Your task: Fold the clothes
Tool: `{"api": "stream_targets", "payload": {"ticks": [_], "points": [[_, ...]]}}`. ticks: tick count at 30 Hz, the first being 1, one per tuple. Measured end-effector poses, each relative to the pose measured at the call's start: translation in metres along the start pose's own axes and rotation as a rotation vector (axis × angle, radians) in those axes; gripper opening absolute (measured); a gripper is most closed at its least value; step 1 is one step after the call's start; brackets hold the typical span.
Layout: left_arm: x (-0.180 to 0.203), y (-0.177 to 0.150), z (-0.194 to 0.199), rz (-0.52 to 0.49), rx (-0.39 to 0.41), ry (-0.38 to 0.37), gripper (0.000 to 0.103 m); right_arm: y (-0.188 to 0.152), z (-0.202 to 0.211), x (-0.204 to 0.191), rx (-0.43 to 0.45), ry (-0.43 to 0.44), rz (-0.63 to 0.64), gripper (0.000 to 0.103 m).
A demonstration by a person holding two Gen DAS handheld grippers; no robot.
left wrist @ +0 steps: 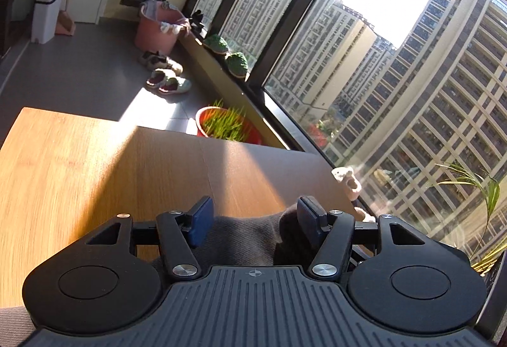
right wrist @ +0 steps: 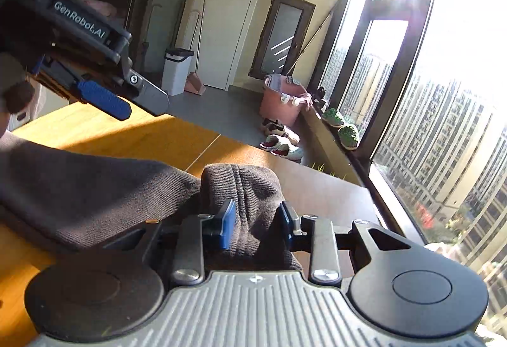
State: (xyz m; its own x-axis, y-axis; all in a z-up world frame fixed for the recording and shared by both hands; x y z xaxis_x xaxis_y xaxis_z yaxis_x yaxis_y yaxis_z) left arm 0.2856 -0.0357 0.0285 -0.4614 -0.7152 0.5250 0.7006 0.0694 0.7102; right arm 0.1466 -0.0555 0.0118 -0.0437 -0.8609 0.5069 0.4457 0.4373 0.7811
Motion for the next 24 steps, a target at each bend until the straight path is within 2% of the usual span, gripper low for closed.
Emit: {"api": "stream_targets", "payload": {"ticks": [1, 3, 5, 10, 13, 15, 17, 19, 21, 24], "points": [[0.009, 0.0, -0.007, -0.016, -0.012, -0.014, 0.074, 0.001, -0.002, -0.008, 0.021, -0.056, 0.113, 0.006], [0.023, -0.002, -0.018, -0.043, -0.035, -0.027, 0.076, -0.004, -0.003, -0.025, 0.037, -0.077, 0.234, 0.005], [0.03, -0.011, -0.03, -0.038, -0.065, -0.024, 0.073, -0.007, -0.002, -0.032, 0.014, -0.007, 0.196, 0.005], [0.003, -0.053, -0.04, 0.085, -0.152, -0.038, 0.062, -0.017, 0.004, -0.014, -0.023, 0.129, 0.013, 0.005], [-0.005, -0.075, -0.024, 0.083, -0.125, -0.083, 0.059, -0.026, 0.002, 0.007, -0.076, 0.187, -0.124, 0.006], [-0.009, -0.079, -0.017, 0.066, -0.118, -0.099, 0.058, -0.034, 0.003, 0.024, -0.096, 0.189, -0.23, 0.007], [-0.013, -0.081, -0.016, 0.05, -0.118, -0.113, 0.055, -0.039, 0.01, 0.046, -0.041, 0.124, -0.337, 0.018], [-0.016, -0.08, -0.019, 0.055, -0.12, -0.128, 0.054, -0.042, 0.012, 0.063, -0.003, 0.064, -0.419, 0.055], [-0.018, -0.08, -0.019, 0.064, -0.124, -0.137, 0.054, -0.039, 0.005, 0.066, -0.006, 0.076, -0.453, 0.062], [-0.02, -0.083, -0.017, 0.082, -0.109, -0.159, 0.053, -0.035, -0.011, 0.075, -0.014, -0.017, -0.443, 0.068]]}}
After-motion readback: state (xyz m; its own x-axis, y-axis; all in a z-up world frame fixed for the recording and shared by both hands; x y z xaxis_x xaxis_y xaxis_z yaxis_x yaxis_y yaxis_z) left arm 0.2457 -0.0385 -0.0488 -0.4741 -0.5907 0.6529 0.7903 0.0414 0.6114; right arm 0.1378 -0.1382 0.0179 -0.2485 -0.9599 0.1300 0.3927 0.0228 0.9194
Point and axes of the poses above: each gripper's, at about its wrist camera, not at the fingertips, and z roughly against the way its jaws point, x to its right, y to its top, the point moved 5 cm from there along -z, roughly the way its jaws point, and after that the axes turned 9 degrees about -y, right-handed, at the moved point
